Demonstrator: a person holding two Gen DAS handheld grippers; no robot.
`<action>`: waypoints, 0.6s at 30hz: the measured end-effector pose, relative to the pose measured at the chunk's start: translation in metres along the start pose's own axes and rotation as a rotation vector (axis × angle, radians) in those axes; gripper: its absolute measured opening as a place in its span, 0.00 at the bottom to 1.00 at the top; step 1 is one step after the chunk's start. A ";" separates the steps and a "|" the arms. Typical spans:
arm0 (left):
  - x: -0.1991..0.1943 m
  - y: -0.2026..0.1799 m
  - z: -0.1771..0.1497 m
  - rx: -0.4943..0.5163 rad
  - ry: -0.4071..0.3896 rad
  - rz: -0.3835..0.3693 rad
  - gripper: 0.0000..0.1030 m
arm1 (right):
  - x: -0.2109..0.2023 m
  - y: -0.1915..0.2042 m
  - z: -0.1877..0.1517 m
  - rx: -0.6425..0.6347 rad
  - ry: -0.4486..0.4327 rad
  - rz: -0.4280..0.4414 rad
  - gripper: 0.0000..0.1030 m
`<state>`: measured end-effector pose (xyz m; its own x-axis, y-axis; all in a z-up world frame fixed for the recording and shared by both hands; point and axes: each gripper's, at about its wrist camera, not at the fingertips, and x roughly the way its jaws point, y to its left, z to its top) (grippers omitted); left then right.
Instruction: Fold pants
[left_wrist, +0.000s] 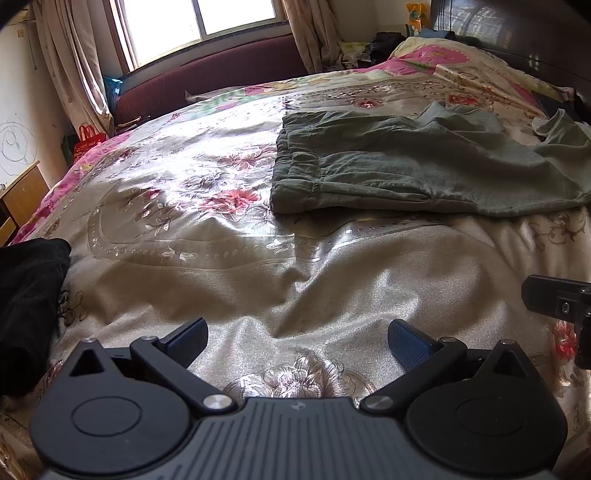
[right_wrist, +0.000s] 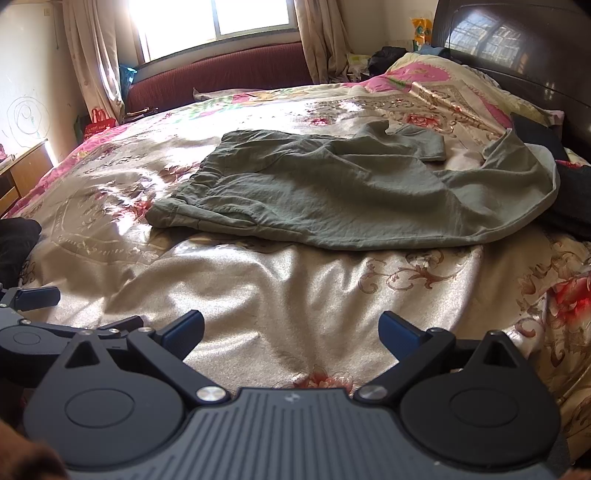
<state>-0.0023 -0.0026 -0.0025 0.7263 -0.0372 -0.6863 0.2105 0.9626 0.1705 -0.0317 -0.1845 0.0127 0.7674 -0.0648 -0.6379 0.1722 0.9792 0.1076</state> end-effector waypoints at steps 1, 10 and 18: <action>0.000 0.000 0.000 0.000 0.000 0.000 1.00 | 0.000 0.000 0.000 0.001 0.001 0.001 0.97; 0.001 -0.001 -0.001 0.007 -0.004 -0.003 1.00 | 0.003 -0.002 0.000 0.008 0.011 0.009 0.97; 0.001 -0.002 -0.001 0.007 -0.004 -0.003 1.00 | 0.004 -0.002 0.000 0.013 0.016 0.016 0.97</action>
<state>-0.0026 -0.0040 -0.0036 0.7284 -0.0412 -0.6839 0.2175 0.9605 0.1737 -0.0293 -0.1870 0.0098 0.7601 -0.0463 -0.6481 0.1684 0.9774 0.1276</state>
